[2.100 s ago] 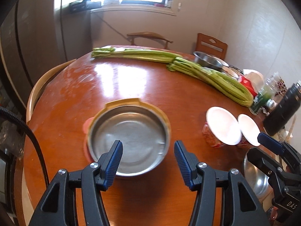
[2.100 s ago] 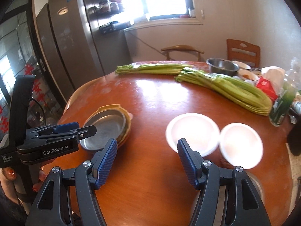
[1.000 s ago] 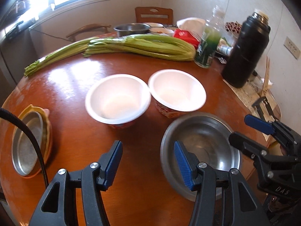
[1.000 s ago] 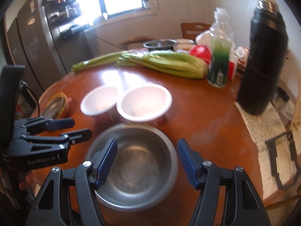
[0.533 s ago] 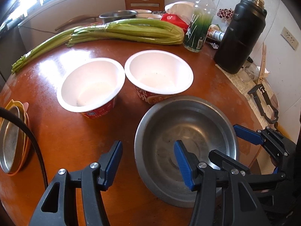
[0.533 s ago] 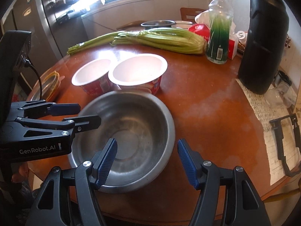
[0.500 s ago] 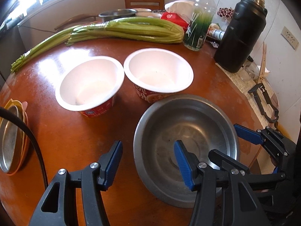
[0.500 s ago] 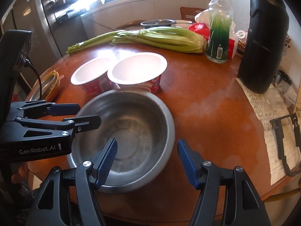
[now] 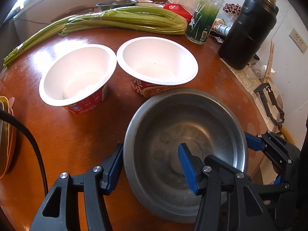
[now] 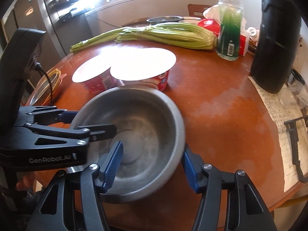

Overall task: Organize plates and bowls
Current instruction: 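Close the left gripper on the large steel bowl rim, then slide the steel bowl toward the table edge and open the left gripper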

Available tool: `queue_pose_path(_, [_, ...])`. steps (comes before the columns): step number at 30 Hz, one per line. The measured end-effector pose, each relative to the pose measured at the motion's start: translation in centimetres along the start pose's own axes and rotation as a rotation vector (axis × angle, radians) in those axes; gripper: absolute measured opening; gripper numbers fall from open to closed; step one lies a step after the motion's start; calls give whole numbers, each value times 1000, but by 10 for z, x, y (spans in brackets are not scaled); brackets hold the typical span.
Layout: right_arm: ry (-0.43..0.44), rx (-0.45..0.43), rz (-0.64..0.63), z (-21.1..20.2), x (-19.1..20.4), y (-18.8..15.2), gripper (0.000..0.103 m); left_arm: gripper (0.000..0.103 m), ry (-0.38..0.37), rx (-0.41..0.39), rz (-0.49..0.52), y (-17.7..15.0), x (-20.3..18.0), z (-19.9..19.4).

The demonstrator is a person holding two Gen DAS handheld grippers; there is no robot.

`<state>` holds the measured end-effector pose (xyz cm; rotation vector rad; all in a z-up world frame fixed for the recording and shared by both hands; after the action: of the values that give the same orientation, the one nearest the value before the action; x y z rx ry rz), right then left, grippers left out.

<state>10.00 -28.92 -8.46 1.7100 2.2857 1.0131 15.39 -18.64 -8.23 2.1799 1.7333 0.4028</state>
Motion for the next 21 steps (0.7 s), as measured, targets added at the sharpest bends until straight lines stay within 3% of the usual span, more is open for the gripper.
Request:
queue_pose_path(2, [-1, 3, 2, 1, 0, 0, 61, 52, -7, 6, 5, -1, -2, 2])
queue_pose_path(9, [14, 8, -20, 3, 11, 4, 62, 52, 9, -5, -11, -1, 7, -1])
queue_pose_path(21, [124, 11, -123, 10, 74, 19, 62, 52, 62, -62, -127, -21, 67, -37])
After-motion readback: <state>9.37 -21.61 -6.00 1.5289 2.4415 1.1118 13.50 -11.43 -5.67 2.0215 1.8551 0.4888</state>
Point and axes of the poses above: each gripper's, at about its wrist camera, not at the fingertips, and z roughly the way its jaws point, x to its left, y to its top, the point moved 7 cm from there along z, roughly the way its jaws point, and after that the axes turned 12 degrees about y, right-handed, at the moved point
